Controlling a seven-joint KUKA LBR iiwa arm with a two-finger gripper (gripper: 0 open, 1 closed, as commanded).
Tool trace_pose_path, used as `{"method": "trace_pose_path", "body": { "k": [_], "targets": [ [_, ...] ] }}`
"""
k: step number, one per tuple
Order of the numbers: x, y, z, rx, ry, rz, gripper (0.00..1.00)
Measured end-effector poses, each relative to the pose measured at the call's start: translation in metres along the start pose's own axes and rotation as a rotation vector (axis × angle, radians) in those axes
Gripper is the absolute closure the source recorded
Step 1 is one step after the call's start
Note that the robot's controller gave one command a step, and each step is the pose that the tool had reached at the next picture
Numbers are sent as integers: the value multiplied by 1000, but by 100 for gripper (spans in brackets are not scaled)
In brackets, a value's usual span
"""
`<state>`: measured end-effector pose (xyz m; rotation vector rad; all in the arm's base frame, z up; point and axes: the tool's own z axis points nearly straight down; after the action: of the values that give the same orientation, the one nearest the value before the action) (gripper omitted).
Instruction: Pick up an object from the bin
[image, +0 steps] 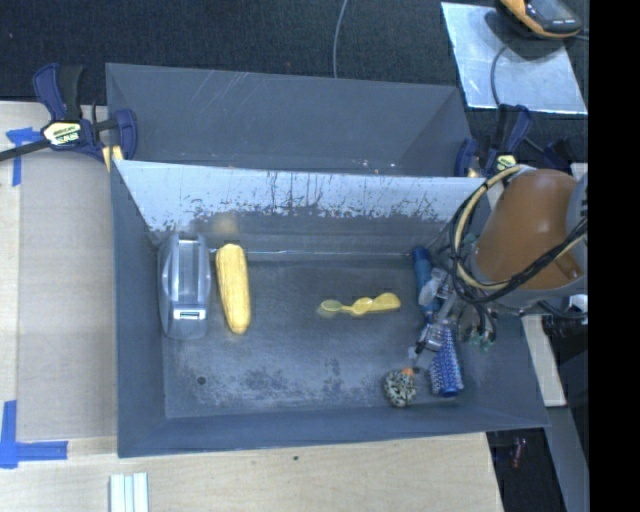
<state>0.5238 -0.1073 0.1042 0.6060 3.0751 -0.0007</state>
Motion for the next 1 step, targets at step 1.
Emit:
{"method": "trace_pose_path", "body": {
  "k": [1],
  "targets": [
    [0,-27,9,-1,2,285,0]
  ]
}}
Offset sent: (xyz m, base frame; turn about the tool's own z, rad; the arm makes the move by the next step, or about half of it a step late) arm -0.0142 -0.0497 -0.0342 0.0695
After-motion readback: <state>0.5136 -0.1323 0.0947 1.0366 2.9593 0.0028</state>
